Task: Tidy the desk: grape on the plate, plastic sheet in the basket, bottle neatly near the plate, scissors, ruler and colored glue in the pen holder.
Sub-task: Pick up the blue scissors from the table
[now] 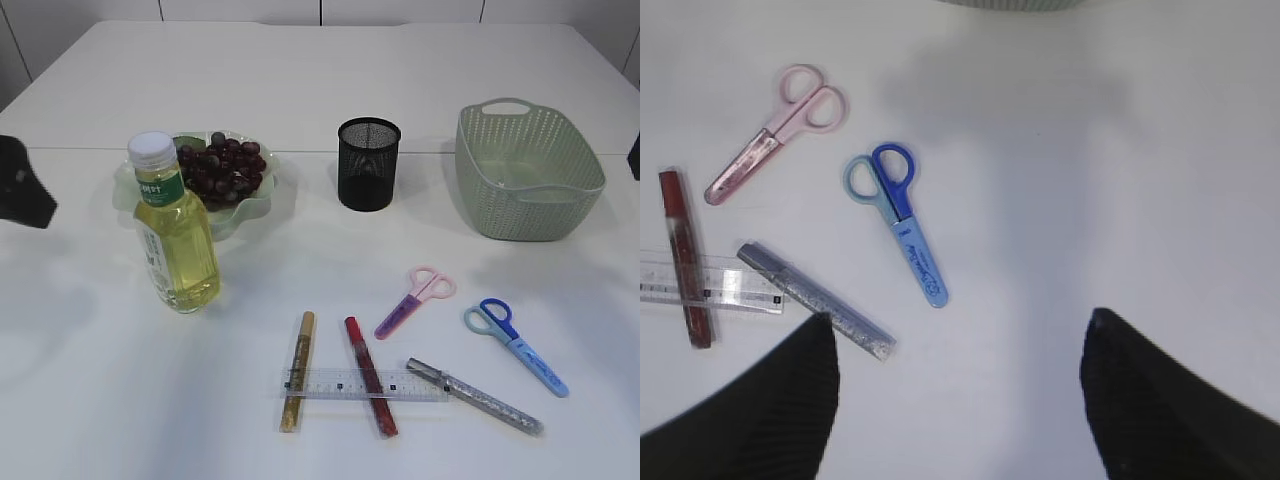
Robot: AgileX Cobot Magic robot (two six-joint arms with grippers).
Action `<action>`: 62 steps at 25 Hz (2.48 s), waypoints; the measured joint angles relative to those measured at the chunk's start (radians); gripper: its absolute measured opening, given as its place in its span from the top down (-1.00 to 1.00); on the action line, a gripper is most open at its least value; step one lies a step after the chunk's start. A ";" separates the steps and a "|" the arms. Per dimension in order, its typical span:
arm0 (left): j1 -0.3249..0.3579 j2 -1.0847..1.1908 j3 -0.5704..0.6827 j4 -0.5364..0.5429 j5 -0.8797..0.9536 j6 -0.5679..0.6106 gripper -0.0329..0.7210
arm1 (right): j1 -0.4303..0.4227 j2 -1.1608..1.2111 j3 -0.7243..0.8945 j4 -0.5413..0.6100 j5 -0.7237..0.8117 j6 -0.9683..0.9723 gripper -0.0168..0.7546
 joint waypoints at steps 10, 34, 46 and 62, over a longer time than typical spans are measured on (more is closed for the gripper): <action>0.183 0.038 0.000 0.006 0.102 0.000 -0.47 | 0.179 0.115 0.000 -0.057 0.002 -0.023 -0.56; 0.184 0.038 -0.001 0.018 0.096 0.000 -0.33 | 0.188 0.540 0.158 -0.080 -0.309 -0.116 -0.56; 0.184 0.038 -0.001 0.018 0.096 0.000 -0.33 | 0.188 0.540 0.209 -0.095 -0.477 -0.121 -0.56; 0.184 0.038 -0.001 0.018 0.088 0.000 -0.33 | 0.188 0.587 0.206 -0.087 -0.492 -0.125 -0.39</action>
